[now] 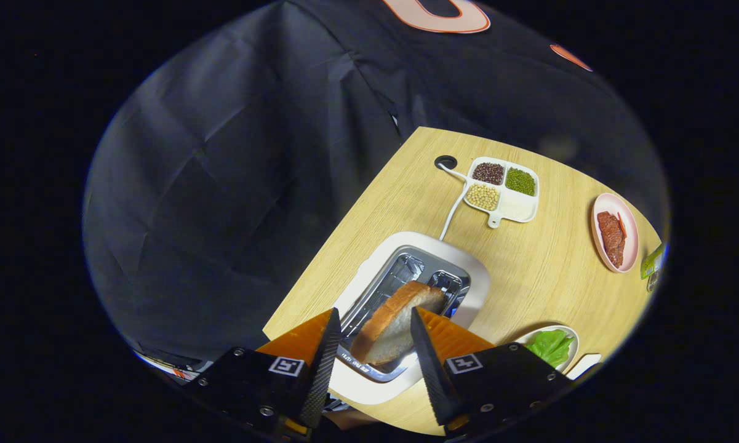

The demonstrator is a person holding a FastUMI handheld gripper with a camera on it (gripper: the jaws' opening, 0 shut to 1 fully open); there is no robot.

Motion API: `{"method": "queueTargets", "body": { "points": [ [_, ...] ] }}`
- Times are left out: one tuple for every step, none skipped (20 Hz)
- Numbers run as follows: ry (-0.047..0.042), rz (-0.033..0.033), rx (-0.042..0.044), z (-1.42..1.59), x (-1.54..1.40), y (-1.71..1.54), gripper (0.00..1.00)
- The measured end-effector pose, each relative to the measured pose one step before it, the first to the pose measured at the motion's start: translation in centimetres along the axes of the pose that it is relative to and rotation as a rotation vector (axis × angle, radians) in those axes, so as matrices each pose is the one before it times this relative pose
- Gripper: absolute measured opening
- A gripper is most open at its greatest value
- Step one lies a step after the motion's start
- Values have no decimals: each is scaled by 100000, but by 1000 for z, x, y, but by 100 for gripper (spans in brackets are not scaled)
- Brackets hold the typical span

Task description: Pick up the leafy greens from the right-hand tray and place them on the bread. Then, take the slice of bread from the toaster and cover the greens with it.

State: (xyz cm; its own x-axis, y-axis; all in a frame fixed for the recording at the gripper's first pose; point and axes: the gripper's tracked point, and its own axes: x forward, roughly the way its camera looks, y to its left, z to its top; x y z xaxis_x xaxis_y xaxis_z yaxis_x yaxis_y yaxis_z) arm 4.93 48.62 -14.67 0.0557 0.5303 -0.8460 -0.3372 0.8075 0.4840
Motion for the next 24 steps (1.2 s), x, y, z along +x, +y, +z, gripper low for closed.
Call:
{"method": "queueTargets", "body": {
  "points": [
    [-700, -1260, 933, 193, 13, -433, 65],
    [-471, 1090, 1765, -110, 108, -77, 59],
    [264, 930, 747, -120, 0, -138, 52],
    [-285, 760, 423, -220, -113, -111, 47],
    [-609, 655, -209, 4, -126, -78, 45],
    [-899, 61, -510, -184, -323, -211, 37],
    [-924, -516, -746, -112, -368, -306, 33],
    [-1202, -169, -498, -248, -269, -162, 26],
    [-1294, -916, -229, -53, -425, -474, 23],
    [-1226, -81, -938, -185, -347, -324, 14],
    [32, 750, -1038, -250, -310, -152, 13],
    [-307, 1678, 206, -337, -635, 163, 10],
    [-1649, 1710, 476, 194, -691, 226, 9],
    [-2338, 625, -378, 351, -701, -57, 8],
    [-2368, 1437, -165, 365, -675, -67, 8],
    [-1844, 1021, 691, 129, -720, 101, 8],
    [-2063, 1045, -15, 274, -765, 33, 8],
    [-1840, 662, -273, 366, -723, 109, 8],
    [-2481, 1317, 395, 420, -862, 128, 8],
    [-2331, 1607, 543, 84, -839, 245, 8],
    [-2751, 2761, 1416, 356, -964, 392, 8],
    [-2731, 1094, 136, 342, -920, 231, 8],
    [-3389, 198, -944, 555, -1075, -217, 8],
    [-2390, 673, -382, 551, -539, 145, 8]
  ]
}}
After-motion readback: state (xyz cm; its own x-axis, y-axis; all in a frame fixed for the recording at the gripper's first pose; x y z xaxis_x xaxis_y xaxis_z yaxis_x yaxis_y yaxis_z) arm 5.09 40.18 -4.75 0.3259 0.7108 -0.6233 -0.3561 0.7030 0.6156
